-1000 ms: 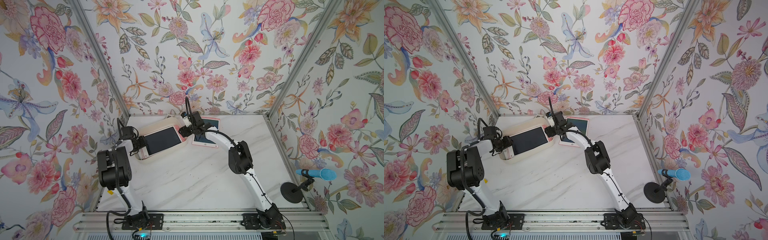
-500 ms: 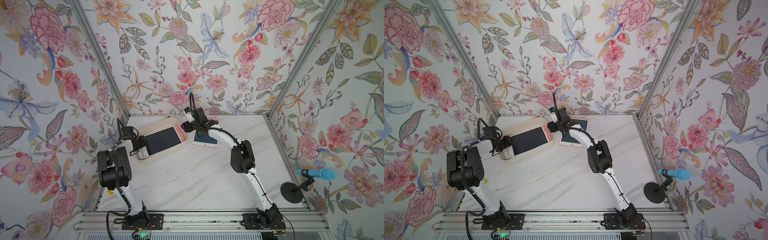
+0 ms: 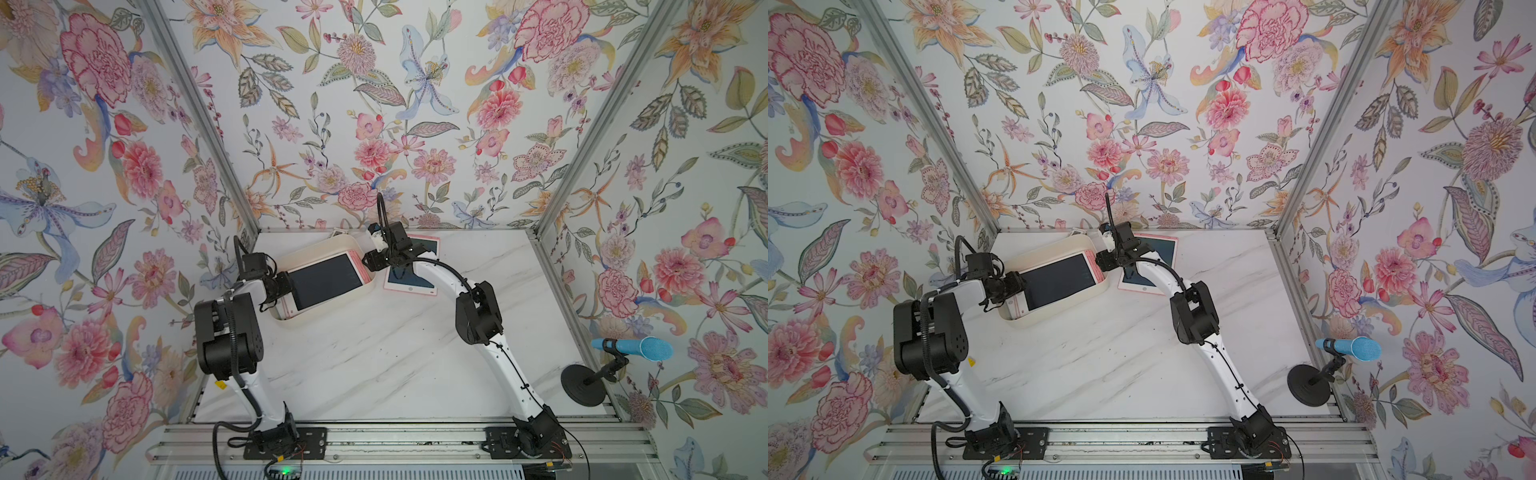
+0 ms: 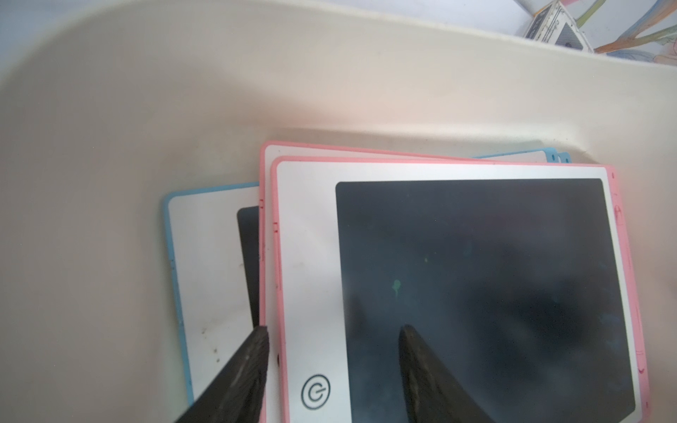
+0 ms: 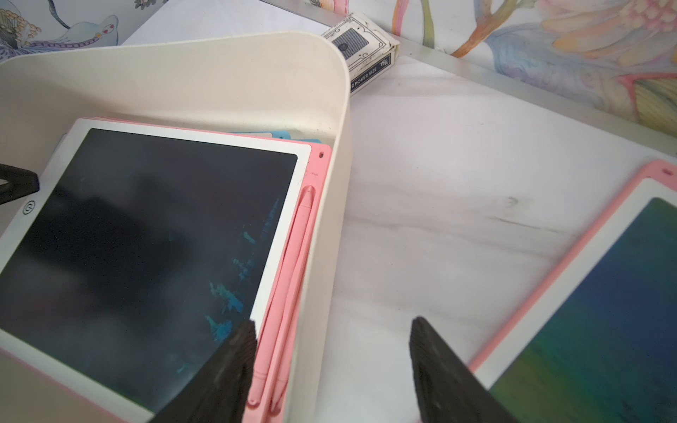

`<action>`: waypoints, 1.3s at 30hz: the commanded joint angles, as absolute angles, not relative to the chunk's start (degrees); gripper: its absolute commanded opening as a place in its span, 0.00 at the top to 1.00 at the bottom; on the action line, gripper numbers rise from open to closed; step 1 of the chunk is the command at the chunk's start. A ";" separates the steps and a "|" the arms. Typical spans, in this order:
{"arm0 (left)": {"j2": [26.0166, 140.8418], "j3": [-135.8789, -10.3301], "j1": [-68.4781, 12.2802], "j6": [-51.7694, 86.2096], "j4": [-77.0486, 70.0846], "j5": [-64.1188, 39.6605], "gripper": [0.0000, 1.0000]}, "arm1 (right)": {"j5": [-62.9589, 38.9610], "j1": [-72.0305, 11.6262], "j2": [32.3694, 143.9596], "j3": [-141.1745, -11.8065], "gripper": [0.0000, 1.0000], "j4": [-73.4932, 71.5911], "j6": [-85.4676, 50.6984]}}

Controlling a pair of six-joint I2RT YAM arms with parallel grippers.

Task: Take out the writing tablet from the storage box
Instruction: Move the storage box to the center of the board.

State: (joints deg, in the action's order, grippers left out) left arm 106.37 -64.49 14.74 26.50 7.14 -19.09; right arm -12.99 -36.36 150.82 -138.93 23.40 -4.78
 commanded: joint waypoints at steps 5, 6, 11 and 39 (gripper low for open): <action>103.98 -57.85 15.66 27.78 7.65 -18.15 0.40 | -18.13 -38.53 155.56 -145.07 0.36 28.76 -5.61; 103.51 -57.09 15.64 28.06 7.47 -18.10 0.40 | -19.09 -38.74 155.81 -145.35 0.37 29.15 -5.79; 100.27 -52.63 16.08 29.66 6.53 -18.90 0.40 | -21.73 -40.06 155.54 -144.31 0.39 30.22 -5.28; 78.62 -37.92 19.92 34.00 8.67 -14.03 0.36 | -24.01 -45.03 145.03 -130.80 0.39 27.42 -4.82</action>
